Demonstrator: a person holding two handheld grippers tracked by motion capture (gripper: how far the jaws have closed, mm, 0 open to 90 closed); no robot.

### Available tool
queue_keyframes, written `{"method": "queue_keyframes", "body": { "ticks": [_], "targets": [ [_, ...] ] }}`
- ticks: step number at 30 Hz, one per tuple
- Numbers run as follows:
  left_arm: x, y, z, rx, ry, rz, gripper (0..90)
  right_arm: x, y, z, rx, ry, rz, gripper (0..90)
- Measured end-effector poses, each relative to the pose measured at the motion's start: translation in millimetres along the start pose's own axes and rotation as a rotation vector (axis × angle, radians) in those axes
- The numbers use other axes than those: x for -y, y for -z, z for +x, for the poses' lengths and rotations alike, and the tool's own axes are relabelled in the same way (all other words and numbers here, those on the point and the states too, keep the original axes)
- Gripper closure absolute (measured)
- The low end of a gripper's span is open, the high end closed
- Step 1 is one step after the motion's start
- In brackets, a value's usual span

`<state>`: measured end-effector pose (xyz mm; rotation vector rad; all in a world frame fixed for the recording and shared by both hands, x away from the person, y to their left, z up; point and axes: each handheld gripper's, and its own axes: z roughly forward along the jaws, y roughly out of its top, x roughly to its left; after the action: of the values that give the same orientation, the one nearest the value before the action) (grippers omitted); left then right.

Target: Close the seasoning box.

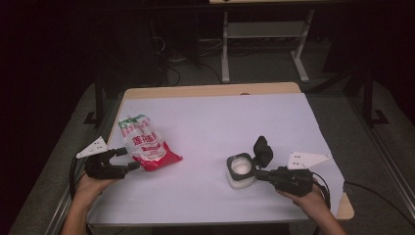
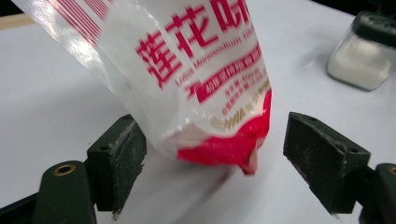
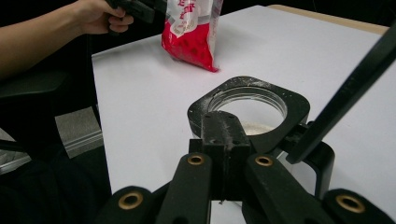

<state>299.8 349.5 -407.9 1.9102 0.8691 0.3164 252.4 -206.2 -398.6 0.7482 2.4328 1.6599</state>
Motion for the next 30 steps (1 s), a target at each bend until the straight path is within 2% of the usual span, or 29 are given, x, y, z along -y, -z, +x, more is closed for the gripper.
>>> {"method": "queue_keyframes", "body": {
  "ticks": [5,8,17,24,30],
  "targets": [
    [8.8,1.4,0.6,-0.014,0.004,0.042,19.2,1.9,1.0,-0.1,0.002,0.0,0.003,90.0],
    [11.3,2.3,-1.4,-0.022,-0.01,0.067,19.0,4.8,3.3,0.6,0.006,-0.009,0.01,90.0],
    [18.3,1.1,-12.3,-0.033,-0.02,0.089,18.4,13.7,14.9,-1.6,0.037,-0.021,0.016,90.0],
    [24.4,-2.3,-26.2,-0.033,-0.034,0.108,18.4,21.7,27.6,-11.6,0.101,-0.028,0.023,90.0],
    [28.1,-6.2,-32.0,-0.034,-0.039,0.124,18.4,19.2,32.0,-26.4,0.166,-0.046,-0.006,90.0]
  ]
}}
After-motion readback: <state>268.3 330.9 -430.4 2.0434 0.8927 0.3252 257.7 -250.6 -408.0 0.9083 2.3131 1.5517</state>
